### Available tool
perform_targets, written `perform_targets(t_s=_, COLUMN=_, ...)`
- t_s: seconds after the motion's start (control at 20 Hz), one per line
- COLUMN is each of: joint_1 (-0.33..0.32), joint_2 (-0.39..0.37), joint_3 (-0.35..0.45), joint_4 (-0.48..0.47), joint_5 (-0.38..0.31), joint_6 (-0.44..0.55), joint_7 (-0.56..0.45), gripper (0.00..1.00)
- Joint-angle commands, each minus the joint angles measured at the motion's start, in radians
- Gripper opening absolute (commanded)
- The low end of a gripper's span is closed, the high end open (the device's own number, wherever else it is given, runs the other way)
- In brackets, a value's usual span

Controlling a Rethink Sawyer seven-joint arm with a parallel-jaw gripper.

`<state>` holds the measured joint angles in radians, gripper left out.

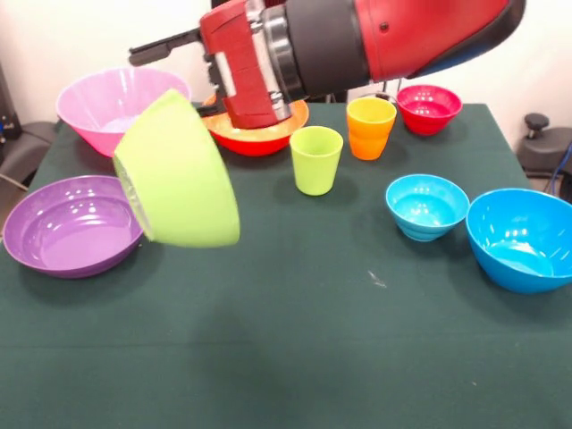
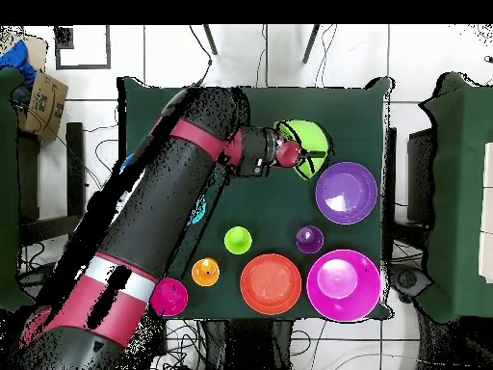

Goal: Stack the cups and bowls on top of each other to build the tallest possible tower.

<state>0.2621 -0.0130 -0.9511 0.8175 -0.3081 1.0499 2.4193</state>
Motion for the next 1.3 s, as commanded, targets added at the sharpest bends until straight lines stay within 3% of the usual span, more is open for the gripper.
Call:
perform_targets(t_s=0.05, joint_1=-0.063, joint_2=0.040, joint_3=0.184, joint_4=-0.046, joint_5=0.070, joint_6=-0.091, joint_7=0.082, gripper=1.00)
perform_targets(t_s=0.3, joint_1=-0.048, joint_2=0.013, joint_3=0.192, joint_4=0.019, joint_5=0.076, joint_6=-0.123, joint_7=0.081, gripper=1.00)
perform_targets(t_s=0.55, joint_1=-0.024, joint_2=-0.097, joint_3=0.203, joint_4=0.166, joint_5=0.052, joint_6=-0.145, joint_7=0.001, gripper=1.00)
perform_targets(t_s=0.7, joint_1=-0.014, joint_2=-0.172, joint_3=0.202, joint_4=0.209, joint_5=0.047, joint_6=-0.103, joint_7=-0.083, gripper=1.00)
perform_targets(t_s=1.3, joint_1=0.003, joint_2=-0.376, joint_3=0.253, joint_4=0.383, joint_5=0.037, joint_6=-0.100, joint_7=-0.169, gripper=1.00)
